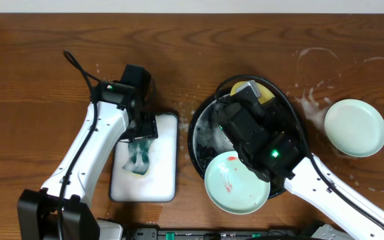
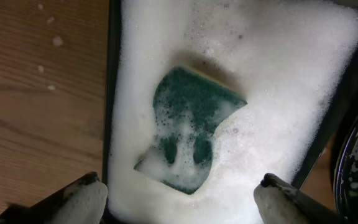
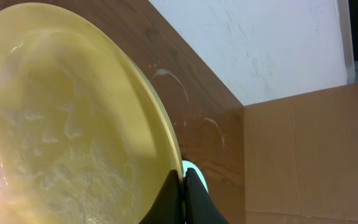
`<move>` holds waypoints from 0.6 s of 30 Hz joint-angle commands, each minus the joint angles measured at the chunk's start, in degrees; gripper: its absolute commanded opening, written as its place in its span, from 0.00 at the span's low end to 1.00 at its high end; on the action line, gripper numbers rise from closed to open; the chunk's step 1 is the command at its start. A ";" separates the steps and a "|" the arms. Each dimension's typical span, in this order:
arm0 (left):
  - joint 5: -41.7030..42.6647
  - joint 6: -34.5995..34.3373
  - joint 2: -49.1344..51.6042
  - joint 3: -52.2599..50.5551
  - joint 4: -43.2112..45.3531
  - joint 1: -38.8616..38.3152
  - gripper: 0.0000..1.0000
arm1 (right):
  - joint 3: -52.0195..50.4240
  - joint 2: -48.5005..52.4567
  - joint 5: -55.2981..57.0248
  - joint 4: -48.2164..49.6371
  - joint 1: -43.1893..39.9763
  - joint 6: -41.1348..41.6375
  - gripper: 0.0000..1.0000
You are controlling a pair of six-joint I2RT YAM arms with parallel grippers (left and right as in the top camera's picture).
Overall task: Clean dirty plates on tray and stack at the side
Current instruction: 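Lift the yellow plate with the right gripper and tilt it upward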
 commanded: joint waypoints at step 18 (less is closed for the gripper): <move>-0.68 0.31 -0.13 -0.02 -0.13 0.31 0.82 | 0.22 -0.94 12.39 0.20 1.90 0.00 0.01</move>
